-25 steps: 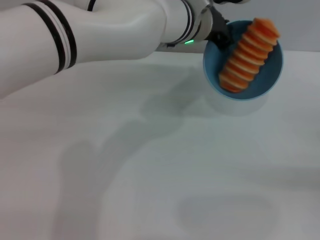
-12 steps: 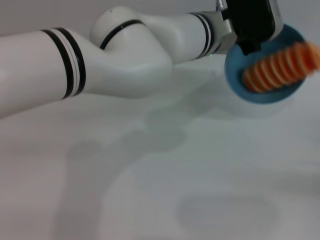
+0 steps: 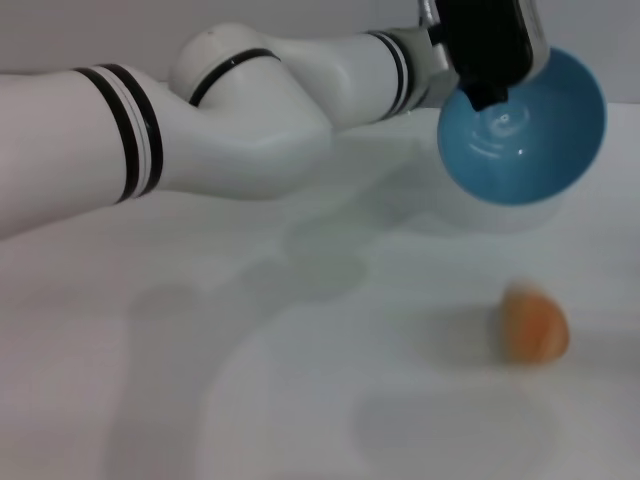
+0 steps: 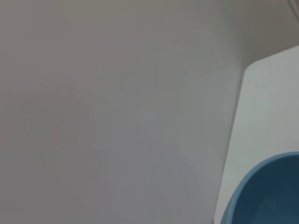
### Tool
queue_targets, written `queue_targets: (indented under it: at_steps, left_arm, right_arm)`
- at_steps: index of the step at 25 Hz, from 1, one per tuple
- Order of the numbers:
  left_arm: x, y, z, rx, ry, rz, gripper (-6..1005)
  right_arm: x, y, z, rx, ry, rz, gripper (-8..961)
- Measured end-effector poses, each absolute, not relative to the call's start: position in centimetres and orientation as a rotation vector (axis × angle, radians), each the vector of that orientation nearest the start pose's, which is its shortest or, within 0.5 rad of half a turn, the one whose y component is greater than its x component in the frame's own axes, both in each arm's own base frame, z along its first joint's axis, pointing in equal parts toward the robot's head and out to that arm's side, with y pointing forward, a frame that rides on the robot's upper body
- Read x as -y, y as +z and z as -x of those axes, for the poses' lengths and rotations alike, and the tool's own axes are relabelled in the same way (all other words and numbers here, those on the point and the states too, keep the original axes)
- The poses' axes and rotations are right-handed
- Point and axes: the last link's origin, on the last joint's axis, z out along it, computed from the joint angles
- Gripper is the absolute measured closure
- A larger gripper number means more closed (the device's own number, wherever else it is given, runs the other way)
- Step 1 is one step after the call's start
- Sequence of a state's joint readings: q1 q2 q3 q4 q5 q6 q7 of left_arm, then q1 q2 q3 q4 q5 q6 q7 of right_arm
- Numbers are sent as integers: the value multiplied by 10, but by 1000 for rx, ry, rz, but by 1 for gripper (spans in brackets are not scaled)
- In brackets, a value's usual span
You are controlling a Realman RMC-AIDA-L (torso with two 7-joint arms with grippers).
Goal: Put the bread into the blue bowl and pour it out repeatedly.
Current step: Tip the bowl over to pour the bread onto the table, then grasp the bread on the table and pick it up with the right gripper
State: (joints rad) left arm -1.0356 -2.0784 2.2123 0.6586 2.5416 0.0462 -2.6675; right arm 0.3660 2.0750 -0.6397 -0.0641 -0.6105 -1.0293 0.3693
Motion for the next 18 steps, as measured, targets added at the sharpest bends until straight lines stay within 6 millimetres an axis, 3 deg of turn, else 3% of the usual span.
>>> queue_targets:
  at_steps: [7,11,18]
  left_arm:
    - [-455,-115,76,18,-93,2320,1001]
    - [-469,-96,99,227,-115,2254,1001]
    - [-470,-89,134,446,-19,2257,1000]
  right_arm:
    - [-305,17,-411,-1043,676,1328,479]
    - [-320,-8,-392,-1154,671,1611,483]
    - [-334,-13,-366,-1368,670,1869,488]
